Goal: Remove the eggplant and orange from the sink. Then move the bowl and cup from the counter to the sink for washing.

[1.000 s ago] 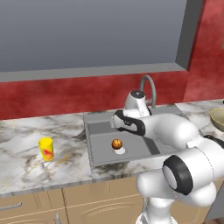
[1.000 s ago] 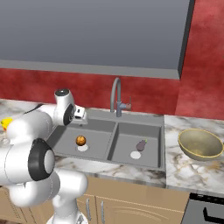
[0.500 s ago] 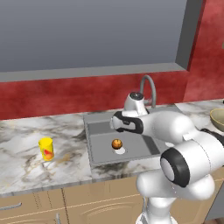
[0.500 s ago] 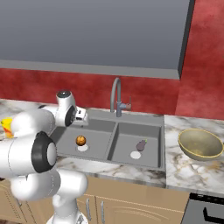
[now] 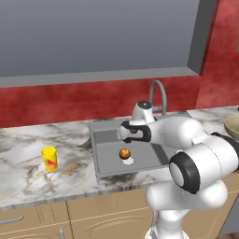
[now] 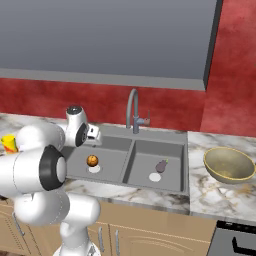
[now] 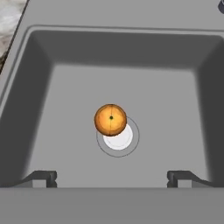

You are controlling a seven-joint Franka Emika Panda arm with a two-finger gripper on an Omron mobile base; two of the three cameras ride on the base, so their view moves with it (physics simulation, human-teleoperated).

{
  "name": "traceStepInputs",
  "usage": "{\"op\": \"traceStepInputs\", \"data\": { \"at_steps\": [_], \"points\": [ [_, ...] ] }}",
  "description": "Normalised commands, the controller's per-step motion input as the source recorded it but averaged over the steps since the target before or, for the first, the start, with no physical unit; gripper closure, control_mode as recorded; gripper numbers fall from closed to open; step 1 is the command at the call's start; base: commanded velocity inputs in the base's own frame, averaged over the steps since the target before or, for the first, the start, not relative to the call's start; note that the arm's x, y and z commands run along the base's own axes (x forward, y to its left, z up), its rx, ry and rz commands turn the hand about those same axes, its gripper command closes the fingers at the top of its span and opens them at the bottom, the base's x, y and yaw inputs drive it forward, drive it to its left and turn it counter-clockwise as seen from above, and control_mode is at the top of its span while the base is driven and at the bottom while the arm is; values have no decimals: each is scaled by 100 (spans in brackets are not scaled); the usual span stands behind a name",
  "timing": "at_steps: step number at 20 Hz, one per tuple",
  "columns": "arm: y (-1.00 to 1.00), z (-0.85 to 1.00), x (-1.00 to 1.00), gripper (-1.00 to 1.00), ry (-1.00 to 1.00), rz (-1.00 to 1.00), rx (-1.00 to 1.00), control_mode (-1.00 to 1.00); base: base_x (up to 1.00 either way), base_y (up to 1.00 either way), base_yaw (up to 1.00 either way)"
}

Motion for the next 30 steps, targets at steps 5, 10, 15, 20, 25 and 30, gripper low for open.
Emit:
{"op": "traceStepInputs", "data": {
  "at_steps": [5,10,15,20,25,30],
  "points": [
    [0,-15,5,-100,0,0,0,-100,0,0,0],
    [0,-15,9,-100,0,0,0,-100,0,0,0],
    [0,-16,11,-100,0,0,0,-100,0,0,0],
    [0,-16,11,-100,0,0,0,-100,0,0,0],
    [2,-14,8,-100,1,0,0,-100,0,0,0],
    [3,-15,7,-100,2,0,0,-100,0,0,0]
  ]
}}
